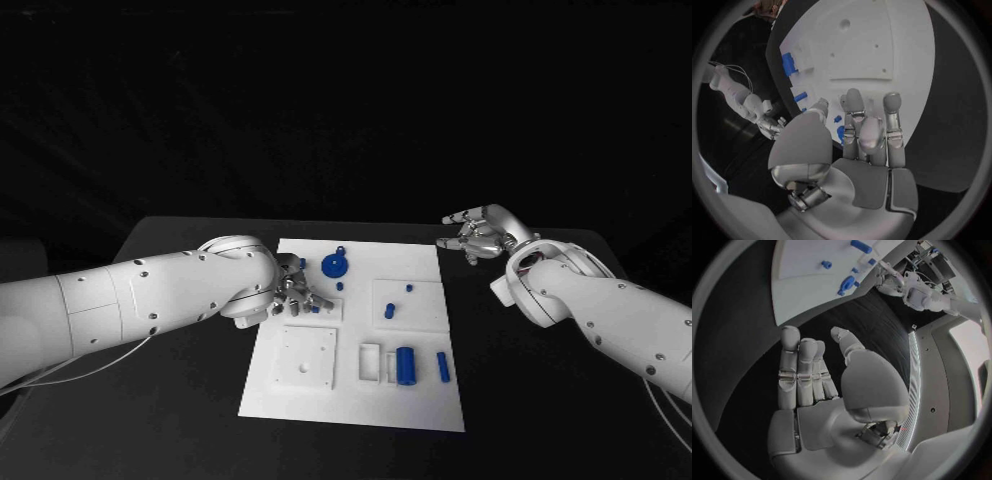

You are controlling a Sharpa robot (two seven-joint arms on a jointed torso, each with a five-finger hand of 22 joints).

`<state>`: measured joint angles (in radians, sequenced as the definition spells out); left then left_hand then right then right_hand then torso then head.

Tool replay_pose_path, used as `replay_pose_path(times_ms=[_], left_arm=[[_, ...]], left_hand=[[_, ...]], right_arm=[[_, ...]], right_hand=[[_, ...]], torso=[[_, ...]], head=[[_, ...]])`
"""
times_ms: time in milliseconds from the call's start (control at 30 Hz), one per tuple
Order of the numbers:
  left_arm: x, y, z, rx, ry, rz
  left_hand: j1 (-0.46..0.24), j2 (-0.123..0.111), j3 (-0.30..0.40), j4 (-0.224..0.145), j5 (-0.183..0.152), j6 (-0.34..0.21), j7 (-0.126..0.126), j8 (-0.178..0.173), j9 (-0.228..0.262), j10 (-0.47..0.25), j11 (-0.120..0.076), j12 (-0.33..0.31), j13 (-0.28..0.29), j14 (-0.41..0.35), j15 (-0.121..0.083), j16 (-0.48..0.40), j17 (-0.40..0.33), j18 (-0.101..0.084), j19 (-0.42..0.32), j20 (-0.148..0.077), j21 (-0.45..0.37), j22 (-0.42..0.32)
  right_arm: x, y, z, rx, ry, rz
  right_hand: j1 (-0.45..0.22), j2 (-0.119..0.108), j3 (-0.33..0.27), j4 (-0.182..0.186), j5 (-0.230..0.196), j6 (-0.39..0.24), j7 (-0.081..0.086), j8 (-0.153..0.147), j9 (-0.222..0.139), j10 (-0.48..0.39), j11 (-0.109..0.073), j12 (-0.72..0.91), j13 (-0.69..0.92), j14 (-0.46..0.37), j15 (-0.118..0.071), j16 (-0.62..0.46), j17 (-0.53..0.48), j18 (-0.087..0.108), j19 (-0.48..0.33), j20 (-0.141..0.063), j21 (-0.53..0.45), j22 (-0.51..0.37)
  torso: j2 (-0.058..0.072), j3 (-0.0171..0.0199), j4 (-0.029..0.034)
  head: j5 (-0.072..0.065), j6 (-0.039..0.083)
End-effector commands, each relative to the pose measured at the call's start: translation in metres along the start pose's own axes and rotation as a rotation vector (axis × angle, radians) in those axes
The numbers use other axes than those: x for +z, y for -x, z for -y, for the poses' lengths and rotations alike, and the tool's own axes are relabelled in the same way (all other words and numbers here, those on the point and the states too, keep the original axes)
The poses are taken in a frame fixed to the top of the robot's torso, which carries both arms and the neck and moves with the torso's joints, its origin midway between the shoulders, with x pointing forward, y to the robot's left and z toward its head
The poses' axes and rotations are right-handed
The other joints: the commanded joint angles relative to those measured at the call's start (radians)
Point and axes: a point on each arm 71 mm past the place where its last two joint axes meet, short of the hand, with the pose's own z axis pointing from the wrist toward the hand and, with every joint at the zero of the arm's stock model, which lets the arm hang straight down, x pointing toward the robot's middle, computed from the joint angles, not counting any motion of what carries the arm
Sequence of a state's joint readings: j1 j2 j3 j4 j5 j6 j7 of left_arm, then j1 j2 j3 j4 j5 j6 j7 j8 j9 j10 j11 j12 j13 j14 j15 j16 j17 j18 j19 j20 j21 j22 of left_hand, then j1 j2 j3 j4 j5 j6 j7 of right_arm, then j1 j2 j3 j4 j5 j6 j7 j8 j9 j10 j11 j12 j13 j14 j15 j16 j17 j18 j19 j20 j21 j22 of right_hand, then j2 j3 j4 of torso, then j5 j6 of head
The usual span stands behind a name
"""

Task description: Assemble the parts on the task board

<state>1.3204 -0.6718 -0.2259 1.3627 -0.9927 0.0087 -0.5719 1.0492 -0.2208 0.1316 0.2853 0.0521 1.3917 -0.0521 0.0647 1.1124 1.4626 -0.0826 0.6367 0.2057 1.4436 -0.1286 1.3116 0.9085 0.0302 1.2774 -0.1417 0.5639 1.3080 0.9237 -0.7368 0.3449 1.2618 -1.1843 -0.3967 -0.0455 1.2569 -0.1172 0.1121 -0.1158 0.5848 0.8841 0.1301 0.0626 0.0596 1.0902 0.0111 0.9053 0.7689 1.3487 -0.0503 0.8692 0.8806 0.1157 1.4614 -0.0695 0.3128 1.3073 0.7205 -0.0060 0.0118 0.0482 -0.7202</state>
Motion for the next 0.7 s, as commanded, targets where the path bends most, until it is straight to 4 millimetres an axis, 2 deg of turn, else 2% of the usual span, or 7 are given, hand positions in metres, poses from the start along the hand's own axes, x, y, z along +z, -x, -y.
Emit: replay_pose_path(times_ms=[33, 200, 367, 467, 500, 600, 700], left_arm=[[-0.003, 0.006, 0.004, -0.028, -0.018, 0.002], [-0.008, 0.021, 0.009, -0.057, -0.034, 0.021], [-0.012, 0.039, 0.012, -0.064, -0.037, 0.04], [-0.013, 0.054, 0.01, -0.064, -0.03, 0.055], [-0.013, 0.062, 0.009, -0.064, -0.024, 0.064], [-0.012, 0.077, 0.007, -0.066, -0.011, 0.081], [-0.008, 0.091, 0.004, -0.072, 0.006, 0.1]], left_hand=[[-0.001, -0.003, -0.001, 0.003, -0.004, -0.025, 0.005, -0.003, -0.047, 0.053, 0.0, -0.006, -0.004, -0.003, -0.007, -0.007, -0.005, -0.012, -0.001, -0.009, -0.007, 0.016], [0.006, -0.001, -0.001, 0.004, -0.003, -0.043, 0.017, 0.004, -0.223, 0.054, 0.006, -0.011, -0.01, -0.003, -0.005, -0.017, -0.013, -0.012, -0.001, -0.008, -0.015, 0.015], [0.019, 0.008, 0.004, -0.001, -0.003, -0.067, 0.025, -0.003, -0.248, 0.053, 0.008, -0.02, -0.013, -0.009, -0.005, -0.023, -0.022, -0.012, -0.002, -0.009, -0.017, 0.017], [0.062, 0.046, 0.023, -0.031, 0.027, -0.092, 0.034, -0.001, -0.274, 0.051, 0.015, -0.035, -0.012, -0.016, 0.0, -0.035, -0.042, -0.009, -0.005, -0.004, -0.023, 0.015], [0.076, 0.077, 0.025, -0.069, 0.076, -0.1, 0.035, -0.001, -0.291, 0.051, 0.016, -0.049, -0.008, -0.02, 0.0, -0.043, -0.055, -0.006, -0.006, -0.002, -0.027, 0.014], [0.074, 0.125, 0.006, -0.147, 0.128, -0.117, 0.036, 0.0, -0.327, 0.051, 0.018, -0.08, 0.004, -0.028, 0.0, -0.058, -0.076, -0.006, -0.007, -0.002, -0.039, 0.014], [0.067, 0.145, -0.006, -0.187, 0.152, -0.124, 0.038, -0.001, -0.356, 0.05, 0.018, -0.095, 0.03, -0.031, 0.0, -0.064, -0.084, -0.007, -0.006, -0.002, -0.047, 0.015]], right_arm=[[0.0, -0.001, 0.0, 0.004, 0.008, -0.002], [0.0, 0.0, 0.001, 0.003, 0.004, -0.001], [0.001, 0.0, 0.002, 0.003, 0.001, 0.001], [0.001, 0.0, 0.003, 0.003, 0.0, 0.001], [0.001, 0.0, 0.003, 0.003, -0.001, 0.002], [0.001, 0.0, 0.003, 0.005, -0.003, 0.003], [0.001, 0.0, 0.004, 0.007, -0.004, 0.003]], right_hand=[[-0.007, 0.0, -0.002, 0.002, 0.002, -0.005, 0.001, -0.004, 0.001, -0.003, 0.005, -0.003, -0.001, -0.002, -0.002, -0.004, -0.002, 0.005, 0.024, -0.001, -0.003, 0.031], [-0.007, 0.0, -0.002, 0.002, 0.002, -0.005, 0.001, -0.004, 0.001, -0.003, 0.005, -0.003, -0.001, -0.002, -0.002, -0.004, -0.002, 0.005, 0.024, -0.001, -0.003, 0.031], [-0.007, 0.0, -0.002, 0.002, 0.002, -0.005, 0.001, -0.004, 0.001, -0.003, 0.005, -0.003, -0.001, -0.002, -0.002, -0.004, -0.002, 0.005, 0.024, -0.001, -0.003, 0.031], [-0.007, 0.0, -0.002, 0.002, 0.002, -0.005, 0.001, -0.004, 0.001, -0.003, 0.005, -0.003, -0.001, -0.002, -0.002, -0.004, -0.002, 0.005, 0.024, -0.001, -0.003, 0.031], [-0.007, 0.0, -0.002, 0.002, 0.002, -0.005, 0.001, -0.004, 0.001, -0.003, 0.005, -0.003, -0.001, -0.002, -0.002, -0.004, -0.002, 0.005, 0.024, -0.001, -0.003, 0.031], [-0.004, 0.0, -0.002, 0.005, 0.005, -0.004, 0.001, -0.004, 0.001, -0.003, 0.005, -0.003, -0.002, -0.001, -0.002, -0.004, -0.002, 0.005, 0.025, -0.001, -0.005, 0.031], [-0.004, 0.0, -0.002, 0.005, 0.005, -0.004, 0.001, -0.004, 0.001, -0.003, 0.005, -0.003, -0.002, -0.001, -0.002, -0.004, -0.002, 0.005, 0.025, -0.001, -0.005, 0.031]], torso=[[0.0, 0.0004, -0.0012], [0.001, -0.0004, -0.0003], [0.001, 0.0003, -0.0003], [0.001, 0.0001, -0.0009], [0.001, 0.0, -0.0011], [0.002, 0.0003, -0.0013], [0.004, 0.001, -0.003]], head=[[0.001, 0.003], [0.001, 0.007], [0.002, 0.014], [0.004, 0.019], [0.004, 0.021], [0.005, 0.023], [0.008, 0.027]])
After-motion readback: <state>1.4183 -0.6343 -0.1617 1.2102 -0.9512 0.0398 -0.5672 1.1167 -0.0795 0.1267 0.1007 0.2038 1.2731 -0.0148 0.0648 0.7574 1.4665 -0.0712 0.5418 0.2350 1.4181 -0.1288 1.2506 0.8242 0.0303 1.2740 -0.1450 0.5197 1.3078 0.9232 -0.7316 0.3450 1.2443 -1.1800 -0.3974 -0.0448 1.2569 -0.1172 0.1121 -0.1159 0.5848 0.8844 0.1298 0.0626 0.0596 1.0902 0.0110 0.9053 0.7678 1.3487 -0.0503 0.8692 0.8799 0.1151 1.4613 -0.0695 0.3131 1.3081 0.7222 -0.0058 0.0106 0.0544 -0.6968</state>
